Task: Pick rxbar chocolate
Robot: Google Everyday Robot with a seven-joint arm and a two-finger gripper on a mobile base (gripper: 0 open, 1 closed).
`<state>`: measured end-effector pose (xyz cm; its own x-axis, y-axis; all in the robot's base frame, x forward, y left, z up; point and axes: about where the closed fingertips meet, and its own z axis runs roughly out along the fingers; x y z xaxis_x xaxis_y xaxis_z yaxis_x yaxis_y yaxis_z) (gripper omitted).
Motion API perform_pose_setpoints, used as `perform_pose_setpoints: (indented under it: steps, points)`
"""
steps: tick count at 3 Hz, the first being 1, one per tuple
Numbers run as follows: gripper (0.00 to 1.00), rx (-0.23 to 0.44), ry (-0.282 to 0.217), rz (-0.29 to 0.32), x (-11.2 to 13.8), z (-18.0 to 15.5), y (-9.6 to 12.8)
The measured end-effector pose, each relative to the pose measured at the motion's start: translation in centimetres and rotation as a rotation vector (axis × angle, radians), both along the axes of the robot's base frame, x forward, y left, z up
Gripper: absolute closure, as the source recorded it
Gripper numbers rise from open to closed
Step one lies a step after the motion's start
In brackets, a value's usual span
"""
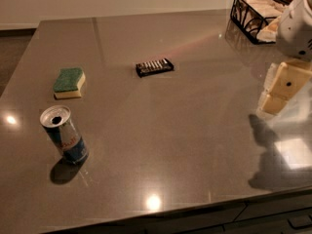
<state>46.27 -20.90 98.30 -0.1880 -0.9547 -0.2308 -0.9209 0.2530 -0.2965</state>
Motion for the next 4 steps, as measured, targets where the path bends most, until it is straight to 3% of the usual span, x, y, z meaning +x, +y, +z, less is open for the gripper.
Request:
perform_pose_setpoints:
  steps: [1, 2, 4]
  points:
    - [0.00, 0.031, -0.040, 0.040, 4.7, -0.8, 1.2]
    - [0.00, 0.074, -0.066, 0.077, 11.5, -2.7, 2.3]
    - [0.00, 0.159, 0.000, 0.104, 18.6, -5.8, 4.9]
